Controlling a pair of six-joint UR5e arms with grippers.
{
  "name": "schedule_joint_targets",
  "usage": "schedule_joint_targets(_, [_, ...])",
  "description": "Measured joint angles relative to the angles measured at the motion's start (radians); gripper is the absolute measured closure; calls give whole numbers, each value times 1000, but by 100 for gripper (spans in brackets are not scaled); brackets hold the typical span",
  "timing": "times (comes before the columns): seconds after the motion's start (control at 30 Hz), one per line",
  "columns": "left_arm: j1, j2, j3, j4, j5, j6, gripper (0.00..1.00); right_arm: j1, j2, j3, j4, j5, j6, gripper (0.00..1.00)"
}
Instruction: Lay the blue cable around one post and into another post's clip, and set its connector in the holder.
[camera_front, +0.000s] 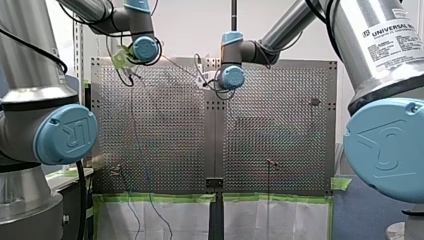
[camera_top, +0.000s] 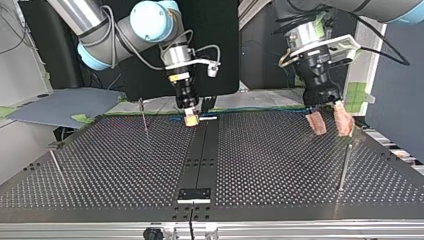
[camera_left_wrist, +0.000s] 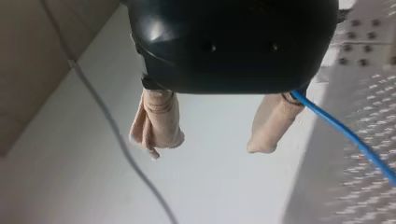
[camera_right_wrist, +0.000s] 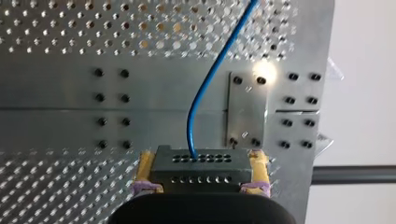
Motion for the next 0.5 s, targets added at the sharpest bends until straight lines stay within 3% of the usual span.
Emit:
schedule_joint_targets(0.3, [78,75,37,-79,72,-36,0,7,2,-29,18,-17,-31,100])
schedule_joint_targets(0.5, [130,61,39,-131,124,-53,0,18,3,-46,16,-27,-60,100])
